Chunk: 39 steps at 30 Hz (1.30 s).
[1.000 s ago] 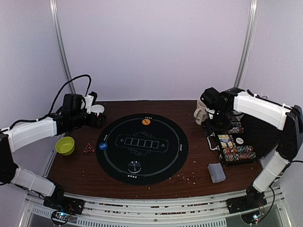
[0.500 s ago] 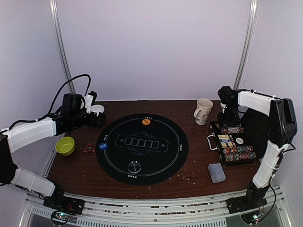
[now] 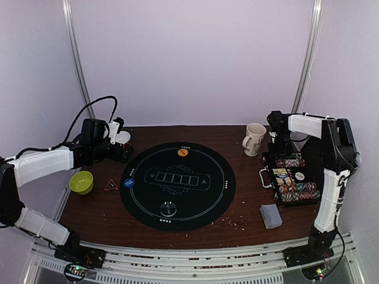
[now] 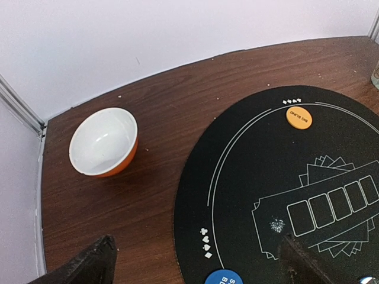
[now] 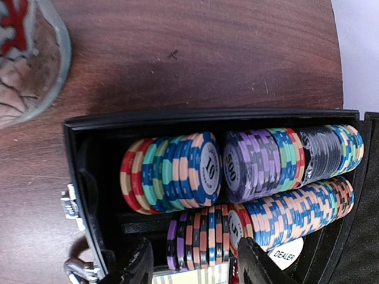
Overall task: Distribute texas hold em gaming equipment
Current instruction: Pick up the pile of poker chips from the chip case.
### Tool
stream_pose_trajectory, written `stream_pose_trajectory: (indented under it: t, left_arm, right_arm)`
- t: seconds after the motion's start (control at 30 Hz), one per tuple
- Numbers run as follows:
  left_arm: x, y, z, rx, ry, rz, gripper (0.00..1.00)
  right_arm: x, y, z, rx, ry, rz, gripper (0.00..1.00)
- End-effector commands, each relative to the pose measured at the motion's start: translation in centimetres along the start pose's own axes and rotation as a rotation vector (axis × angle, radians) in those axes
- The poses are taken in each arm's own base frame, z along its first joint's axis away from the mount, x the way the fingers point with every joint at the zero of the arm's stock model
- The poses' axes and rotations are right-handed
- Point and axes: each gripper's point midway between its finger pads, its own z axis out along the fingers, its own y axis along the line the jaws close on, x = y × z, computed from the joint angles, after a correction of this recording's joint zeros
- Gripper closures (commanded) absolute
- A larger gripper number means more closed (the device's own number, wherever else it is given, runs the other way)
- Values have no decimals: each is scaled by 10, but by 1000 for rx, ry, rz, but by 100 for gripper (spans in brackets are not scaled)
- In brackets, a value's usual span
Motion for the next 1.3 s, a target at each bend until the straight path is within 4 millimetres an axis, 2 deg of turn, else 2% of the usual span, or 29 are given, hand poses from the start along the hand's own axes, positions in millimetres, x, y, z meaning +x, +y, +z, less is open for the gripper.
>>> stream_pose_trajectory:
  t: [0.0,0.17,0.33,0.73,1.0,1.27]
  left_arm:
    - [-12,5,0,-13,-40,7,2]
    - [-12,4,1,-8,-39,8,2]
    - [-12,3,1,-4,-40,8,2]
    - [-12,4,0,-5,-42,10,2]
    - [-13,3,-1,-4,-45,13,2]
    - [-14,4,-3,-6,-50,13,2]
  right_arm:
    - [3,-8,4,61,25,-17,49]
    - [9,-8,11,70,39,-28,47]
    - [12,-4,16,52,49,-31,59]
    - [23,-4,29,26,74,-19,60]
    - [18,-2,32,2,68,-7,77]
    - [22,1,40,-24,80,3,73]
